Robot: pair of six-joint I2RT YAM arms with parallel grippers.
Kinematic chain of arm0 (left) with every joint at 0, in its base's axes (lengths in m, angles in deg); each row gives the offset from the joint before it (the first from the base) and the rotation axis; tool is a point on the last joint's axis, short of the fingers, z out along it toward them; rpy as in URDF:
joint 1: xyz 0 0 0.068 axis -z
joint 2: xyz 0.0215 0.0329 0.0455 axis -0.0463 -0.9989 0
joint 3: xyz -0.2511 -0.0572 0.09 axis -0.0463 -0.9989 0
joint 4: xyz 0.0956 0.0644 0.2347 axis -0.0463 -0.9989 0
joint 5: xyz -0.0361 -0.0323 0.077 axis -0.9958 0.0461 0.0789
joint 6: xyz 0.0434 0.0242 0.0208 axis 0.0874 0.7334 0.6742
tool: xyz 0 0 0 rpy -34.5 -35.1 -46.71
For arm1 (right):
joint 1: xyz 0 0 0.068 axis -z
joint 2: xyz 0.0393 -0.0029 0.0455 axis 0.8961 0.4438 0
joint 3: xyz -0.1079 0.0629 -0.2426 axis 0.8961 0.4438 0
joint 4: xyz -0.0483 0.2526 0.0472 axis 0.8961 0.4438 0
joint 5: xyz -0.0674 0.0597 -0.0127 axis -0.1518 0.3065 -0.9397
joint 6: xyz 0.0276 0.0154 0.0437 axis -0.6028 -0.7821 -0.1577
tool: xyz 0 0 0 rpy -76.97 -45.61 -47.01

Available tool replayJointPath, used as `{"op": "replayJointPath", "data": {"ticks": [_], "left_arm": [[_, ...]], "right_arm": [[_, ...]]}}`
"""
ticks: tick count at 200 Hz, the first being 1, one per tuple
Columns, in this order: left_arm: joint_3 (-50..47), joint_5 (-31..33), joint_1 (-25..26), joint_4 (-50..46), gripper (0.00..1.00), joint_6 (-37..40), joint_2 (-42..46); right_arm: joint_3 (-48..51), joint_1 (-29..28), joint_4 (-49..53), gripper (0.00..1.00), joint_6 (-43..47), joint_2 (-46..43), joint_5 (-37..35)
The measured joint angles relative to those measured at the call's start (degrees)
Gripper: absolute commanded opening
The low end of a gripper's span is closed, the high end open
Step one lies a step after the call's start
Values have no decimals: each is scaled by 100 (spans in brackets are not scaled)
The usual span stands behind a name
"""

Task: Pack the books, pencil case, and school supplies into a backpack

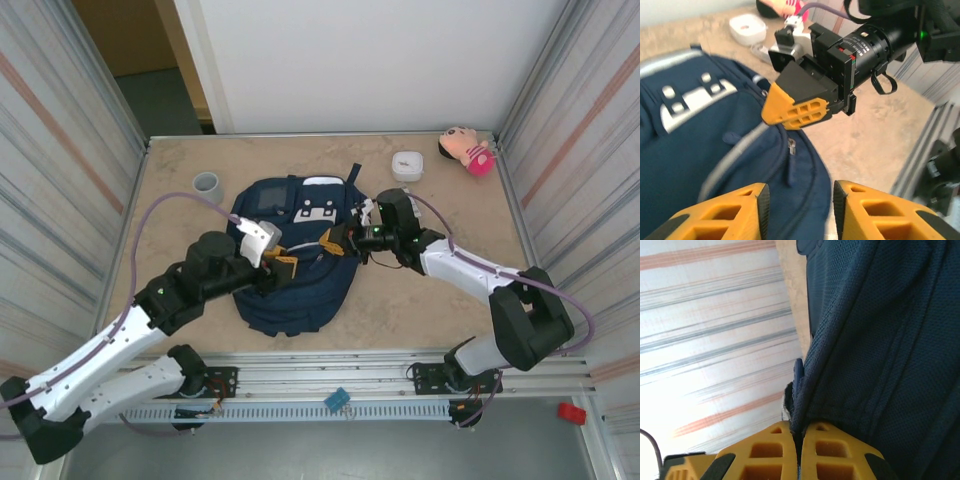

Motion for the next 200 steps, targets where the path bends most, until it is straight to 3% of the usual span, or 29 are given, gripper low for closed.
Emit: {"op": "replayJointPath", "data": {"ticks": [35,82,111,200], "left_arm": [[7,601,745,-385,40,-1676,-446],[24,1016,964,-599,43,-2970,-1036],[26,1215,970,-490,47,-3235,-1169],[39,1714,975,-83,45,-3136,-1572]], "right_arm": [[33,-138,-63,0,-74,-55,-192],[96,-286,-114,0,-142,-92,-341],[96,-332,-144,0,-177,-96,-374],[94,-575,-227,0,-192,-42,-455]]}}
